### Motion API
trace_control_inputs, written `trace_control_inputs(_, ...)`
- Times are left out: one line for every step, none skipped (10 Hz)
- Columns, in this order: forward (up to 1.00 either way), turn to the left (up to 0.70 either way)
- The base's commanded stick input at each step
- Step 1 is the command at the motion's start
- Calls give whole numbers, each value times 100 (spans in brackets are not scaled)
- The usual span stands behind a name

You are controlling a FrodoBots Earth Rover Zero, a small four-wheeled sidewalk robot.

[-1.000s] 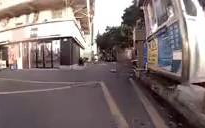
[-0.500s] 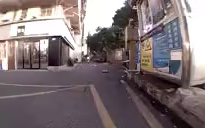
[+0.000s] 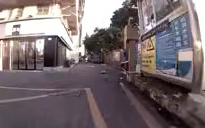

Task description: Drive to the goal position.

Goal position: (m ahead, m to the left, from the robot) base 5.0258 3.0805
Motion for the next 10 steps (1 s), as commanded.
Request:
trace_control_inputs(70,0)
trace_control_inputs(70,0)
trace_control_inputs(70,0)
trace_control_inputs(70,0)
trace_control_inputs(70,0)
trace_control_inputs(70,0)
trace_control_inputs(70,1)
trace_control_inputs(70,1)
trace_control_inputs(70,1)
trace_control_inputs(70,0)
